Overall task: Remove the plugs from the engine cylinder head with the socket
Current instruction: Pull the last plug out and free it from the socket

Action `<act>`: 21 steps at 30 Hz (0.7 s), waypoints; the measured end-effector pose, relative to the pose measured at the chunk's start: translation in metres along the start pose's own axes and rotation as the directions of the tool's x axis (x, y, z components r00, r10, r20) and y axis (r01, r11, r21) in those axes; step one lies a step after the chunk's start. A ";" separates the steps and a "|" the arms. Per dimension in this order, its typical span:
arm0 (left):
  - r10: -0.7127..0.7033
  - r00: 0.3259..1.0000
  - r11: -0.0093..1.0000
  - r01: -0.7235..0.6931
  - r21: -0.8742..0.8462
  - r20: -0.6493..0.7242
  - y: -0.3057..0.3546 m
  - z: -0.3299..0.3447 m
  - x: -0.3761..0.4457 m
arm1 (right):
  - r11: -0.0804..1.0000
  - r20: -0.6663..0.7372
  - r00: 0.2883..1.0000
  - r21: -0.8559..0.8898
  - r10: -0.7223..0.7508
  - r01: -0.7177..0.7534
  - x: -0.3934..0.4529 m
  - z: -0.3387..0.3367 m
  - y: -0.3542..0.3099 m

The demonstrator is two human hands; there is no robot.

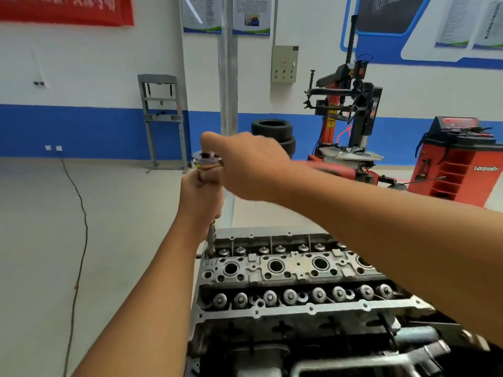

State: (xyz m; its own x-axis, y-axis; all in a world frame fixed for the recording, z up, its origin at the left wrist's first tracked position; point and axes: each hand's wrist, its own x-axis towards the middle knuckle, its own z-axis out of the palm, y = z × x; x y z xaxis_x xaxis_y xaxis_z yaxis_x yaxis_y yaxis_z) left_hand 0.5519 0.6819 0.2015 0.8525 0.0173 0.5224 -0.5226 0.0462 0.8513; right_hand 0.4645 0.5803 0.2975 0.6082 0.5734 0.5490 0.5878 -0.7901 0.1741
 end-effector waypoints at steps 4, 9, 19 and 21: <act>-0.122 0.984 0.992 0.122 -0.008 -0.129 -0.007 -0.030 -0.019 | 0.997 -0.057 0.997 -0.062 -0.057 0.053 0.000 0.004 -0.001; -0.017 1.000 0.995 0.015 -0.102 -0.023 0.020 -0.032 -0.040 | 0.992 -0.020 0.999 0.118 -0.049 0.051 0.008 0.011 0.014; -0.065 0.971 0.898 0.156 -0.410 0.228 0.018 -0.045 -0.052 | 0.928 0.161 0.964 0.343 -0.211 0.146 0.023 -0.003 0.035; -0.031 0.981 0.919 0.104 -0.381 0.194 0.016 -0.041 -0.054 | 0.939 0.105 0.968 0.288 -0.227 0.189 0.018 -0.005 0.029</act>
State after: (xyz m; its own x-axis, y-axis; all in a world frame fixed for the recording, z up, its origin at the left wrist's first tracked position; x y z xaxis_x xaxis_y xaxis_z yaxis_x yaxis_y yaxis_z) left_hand 0.4976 0.7226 0.1853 0.8504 -0.1779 0.4952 -0.3876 0.4248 0.8181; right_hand 0.4900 0.5669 0.3164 0.5113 0.7576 0.4057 0.8204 -0.5709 0.0320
